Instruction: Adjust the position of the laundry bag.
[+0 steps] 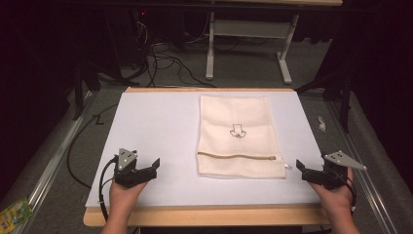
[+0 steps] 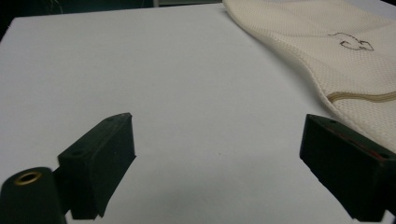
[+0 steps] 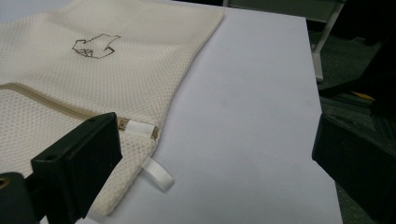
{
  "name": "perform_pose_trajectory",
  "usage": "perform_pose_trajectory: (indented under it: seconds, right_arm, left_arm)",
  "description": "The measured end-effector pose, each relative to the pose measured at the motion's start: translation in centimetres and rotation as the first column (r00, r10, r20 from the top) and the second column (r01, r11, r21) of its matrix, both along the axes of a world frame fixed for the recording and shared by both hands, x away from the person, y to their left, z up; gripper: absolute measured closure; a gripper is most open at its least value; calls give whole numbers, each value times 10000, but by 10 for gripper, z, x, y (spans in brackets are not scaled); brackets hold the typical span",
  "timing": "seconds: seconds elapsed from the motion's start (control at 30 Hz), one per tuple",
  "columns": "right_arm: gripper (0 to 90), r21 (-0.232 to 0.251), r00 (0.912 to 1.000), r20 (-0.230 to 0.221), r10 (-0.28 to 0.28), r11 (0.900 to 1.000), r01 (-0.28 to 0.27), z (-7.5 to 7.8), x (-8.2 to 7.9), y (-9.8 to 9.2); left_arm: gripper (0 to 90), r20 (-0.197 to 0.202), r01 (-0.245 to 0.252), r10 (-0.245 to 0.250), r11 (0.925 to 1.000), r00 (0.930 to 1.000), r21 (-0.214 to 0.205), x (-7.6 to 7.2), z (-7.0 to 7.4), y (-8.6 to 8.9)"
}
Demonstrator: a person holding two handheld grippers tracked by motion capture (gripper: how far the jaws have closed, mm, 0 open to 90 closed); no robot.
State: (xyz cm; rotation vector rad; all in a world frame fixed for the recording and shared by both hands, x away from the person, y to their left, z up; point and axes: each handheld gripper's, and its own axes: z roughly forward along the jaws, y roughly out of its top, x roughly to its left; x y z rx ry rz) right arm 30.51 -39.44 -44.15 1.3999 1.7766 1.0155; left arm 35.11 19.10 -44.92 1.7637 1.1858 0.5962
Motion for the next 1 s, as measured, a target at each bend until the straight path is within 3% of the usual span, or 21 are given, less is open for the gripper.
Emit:
perform_pose_trajectory:
  seconds: [0.3, 0.53, 0.57, 0.6, 0.63, 0.7, 0.8, 0.87, 0.9, 1.0]
  right_arm:
    - [42, -22, 10000, -59, 44, 10000, -44, -2, 3, 0]
    - [69, -16, 9997, -113, 214, 9998, -214, -3, 2, 2]
    - [75, -54, 9996, -70, 258, 9997, -259, -2, 2, 3]
    - [92, -103, 9994, -42, 334, 9994, -334, -2, 2, 5]
    - [92, -103, 9994, -42, 334, 9994, -334, -2, 2, 5]
    - [94, -110, 9993, -88, 359, 9993, -360, -3, 4, 5]
    - [101, -136, 9992, -217, 350, 9993, -353, -5, 6, 7]
    - [108, -160, 9988, -250, 418, 9990, -422, -6, 6, 7]
    - [124, -202, 9985, -219, 498, 9985, -502, -6, 5, 8]
    - [132, -185, 9982, -211, 552, 9983, -556, -6, 5, 9]
  left_arm:
    - [174, -332, 342, -360, 9980, 9988, -527, 8, -2, -10]
    - [214, -485, 984, -1003, 9943, 9938, -403, 9, -3, -46]
    - [238, -530, 1145, -1162, 9928, 9918, -353, 10, -4, -56]
    - [297, -704, 1529, -1553, 9875, 9853, -393, 12, -8, -71]
    - [324, -704, 1529, -1553, 9875, 9853, -393, 12, -8, -71]
    - [345, -948, 1939, -1948, 9808, 9763, -187, 16, -12, -89]
    - [401, -1234, 2350, -2387, 9710, 9632, -439, 22, -20, -111]
    - [422, -1423, 2444, -2490, 9684, 9580, -492, 27, -23, -122]
    - [451, -1676, 2342, -2327, 9721, 9580, -114, 32, -25, -131]
    - [467, -1926, 2312, -2313, 9726, 9536, -235, 37, -29, -138]
